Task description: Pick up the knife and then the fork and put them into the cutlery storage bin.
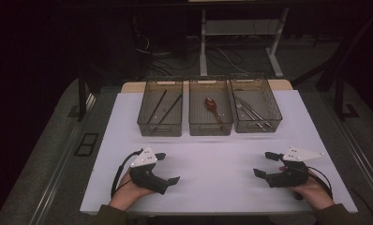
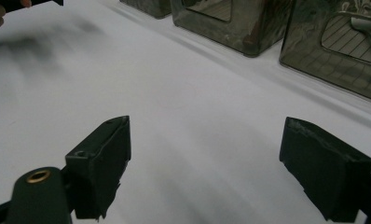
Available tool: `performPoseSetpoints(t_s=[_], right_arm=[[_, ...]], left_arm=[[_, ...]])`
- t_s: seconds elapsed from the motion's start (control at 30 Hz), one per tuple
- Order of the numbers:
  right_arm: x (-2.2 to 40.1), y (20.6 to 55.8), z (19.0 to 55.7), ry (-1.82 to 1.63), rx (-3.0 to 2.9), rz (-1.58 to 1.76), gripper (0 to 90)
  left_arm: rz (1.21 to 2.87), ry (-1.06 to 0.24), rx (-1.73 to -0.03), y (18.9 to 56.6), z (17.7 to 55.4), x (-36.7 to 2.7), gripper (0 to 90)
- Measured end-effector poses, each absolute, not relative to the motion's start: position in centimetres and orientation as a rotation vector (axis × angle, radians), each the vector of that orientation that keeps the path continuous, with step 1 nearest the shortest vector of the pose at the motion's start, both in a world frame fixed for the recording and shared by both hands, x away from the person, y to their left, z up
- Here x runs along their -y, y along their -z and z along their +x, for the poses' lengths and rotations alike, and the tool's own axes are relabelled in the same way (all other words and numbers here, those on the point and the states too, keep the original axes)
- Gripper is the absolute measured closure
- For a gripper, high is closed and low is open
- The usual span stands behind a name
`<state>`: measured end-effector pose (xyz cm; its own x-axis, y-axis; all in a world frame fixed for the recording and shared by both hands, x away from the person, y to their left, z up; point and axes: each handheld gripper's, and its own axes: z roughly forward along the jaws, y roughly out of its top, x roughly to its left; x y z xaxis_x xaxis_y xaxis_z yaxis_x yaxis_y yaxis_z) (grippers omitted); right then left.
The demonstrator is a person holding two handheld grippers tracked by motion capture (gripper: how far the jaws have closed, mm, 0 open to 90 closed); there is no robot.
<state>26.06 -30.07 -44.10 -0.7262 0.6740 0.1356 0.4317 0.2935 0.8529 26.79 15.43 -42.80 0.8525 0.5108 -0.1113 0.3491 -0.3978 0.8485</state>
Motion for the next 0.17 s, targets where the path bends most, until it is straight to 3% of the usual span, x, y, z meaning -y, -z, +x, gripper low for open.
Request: performPoseSetpoints(t_s=[0.17], right_arm=[[30.13,43.89,26.03,-1.418,-2.300,1.012,15.8]], left_arm=[[2.028,-0.203,-0.628,42.89,26.82,-15.37,0.8]])
